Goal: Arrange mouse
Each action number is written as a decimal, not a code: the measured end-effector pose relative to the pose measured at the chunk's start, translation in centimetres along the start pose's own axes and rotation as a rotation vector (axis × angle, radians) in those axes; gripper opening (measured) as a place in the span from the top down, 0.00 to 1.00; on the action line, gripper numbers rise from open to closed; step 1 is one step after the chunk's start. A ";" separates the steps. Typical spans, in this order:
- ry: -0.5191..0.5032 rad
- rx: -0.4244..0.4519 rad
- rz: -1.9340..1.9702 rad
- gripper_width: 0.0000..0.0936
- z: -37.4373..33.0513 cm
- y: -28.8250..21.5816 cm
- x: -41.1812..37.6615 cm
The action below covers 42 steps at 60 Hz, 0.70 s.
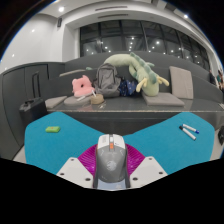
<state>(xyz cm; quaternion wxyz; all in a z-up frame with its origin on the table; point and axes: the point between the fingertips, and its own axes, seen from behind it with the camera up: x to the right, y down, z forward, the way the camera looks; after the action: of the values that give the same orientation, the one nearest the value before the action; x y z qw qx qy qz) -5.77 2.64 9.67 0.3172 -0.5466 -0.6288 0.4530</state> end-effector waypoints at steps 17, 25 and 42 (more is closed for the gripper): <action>0.068 -0.168 -0.009 0.54 5.7 9.1 -1.4; 0.111 -0.140 -0.032 0.23 5.8 9.0 -0.8; 0.134 -0.113 -0.054 0.09 -5.4 6.5 -1.9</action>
<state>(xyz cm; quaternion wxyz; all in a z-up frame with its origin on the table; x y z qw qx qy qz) 2.02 1.99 6.02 0.3394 -0.5756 -0.6453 0.3703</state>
